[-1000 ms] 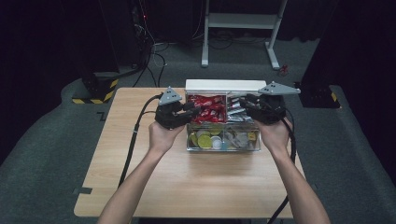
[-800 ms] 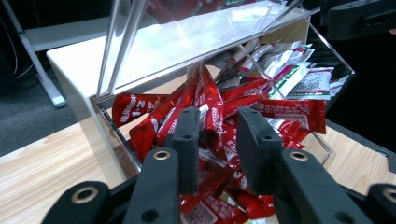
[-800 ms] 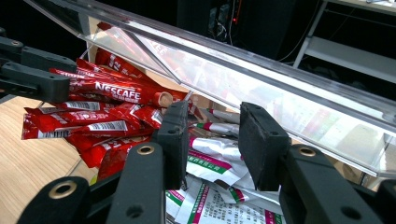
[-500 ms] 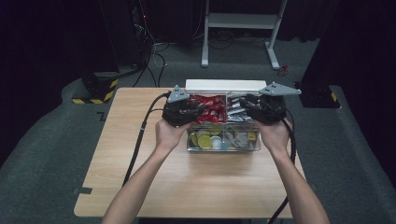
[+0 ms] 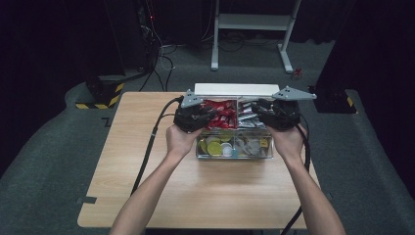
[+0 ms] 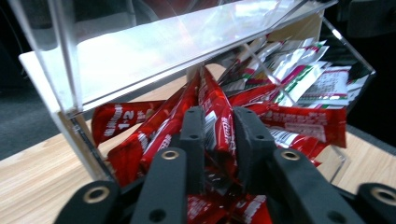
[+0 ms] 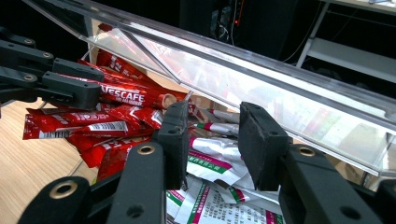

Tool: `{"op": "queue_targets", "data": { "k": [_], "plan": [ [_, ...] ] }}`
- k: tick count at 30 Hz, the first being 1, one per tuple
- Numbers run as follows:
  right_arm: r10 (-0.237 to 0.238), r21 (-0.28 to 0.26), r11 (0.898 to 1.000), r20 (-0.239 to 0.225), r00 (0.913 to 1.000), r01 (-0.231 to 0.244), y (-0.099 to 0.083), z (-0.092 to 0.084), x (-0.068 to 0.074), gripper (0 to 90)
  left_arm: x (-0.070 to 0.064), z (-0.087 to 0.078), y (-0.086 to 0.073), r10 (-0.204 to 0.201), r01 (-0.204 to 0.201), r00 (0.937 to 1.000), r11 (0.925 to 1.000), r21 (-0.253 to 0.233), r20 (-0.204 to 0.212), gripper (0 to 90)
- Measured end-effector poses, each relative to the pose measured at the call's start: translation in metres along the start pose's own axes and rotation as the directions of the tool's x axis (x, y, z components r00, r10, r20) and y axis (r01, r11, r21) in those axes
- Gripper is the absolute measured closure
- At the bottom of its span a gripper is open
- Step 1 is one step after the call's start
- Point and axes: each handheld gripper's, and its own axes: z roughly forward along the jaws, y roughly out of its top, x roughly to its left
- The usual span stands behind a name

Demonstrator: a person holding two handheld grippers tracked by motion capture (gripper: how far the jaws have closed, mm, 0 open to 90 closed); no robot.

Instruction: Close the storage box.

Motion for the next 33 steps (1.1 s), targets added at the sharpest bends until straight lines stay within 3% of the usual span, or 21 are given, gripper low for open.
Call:
{"op": "queue_targets", "data": {
  "k": [8, 13, 17, 33],
  "plan": [
    [-0.002, 0.001, 1.0, -0.001, 1.0, 0.002, -0.001, 0.001, 0.0, 63.1, 0.0, -0.001, 0.0, 0.0, 0.0, 1.0, 1.0, 0.006, -0.006, 80.8],
    [0.004, -0.003, 1.0, 0.002, 1.0, -0.004, -0.002, 0.0, -0.001, 63.0, 0.0, -0.004, -0.001, 0.001, -0.001, 0.9998, 1.0, -0.005, 0.022, 83.5],
    [0.003, -0.004, 1.0, 0.002, 1.0, -0.003, -0.002, 0.0, -0.001, 62.9, 0.002, -0.008, -0.003, -0.017, 0.017, 0.9993, 0.9997, -0.015, 0.034, 84.1],
    [0.008, -0.003, 1.0, 0.003, 1.0, -0.008, -0.002, 0.001, -0.001, 62.6, 0.003, -0.028, -0.005, -0.012, 0.014, 0.9987, 0.9993, -0.036, 0.049, 84.5]
  ]
}}
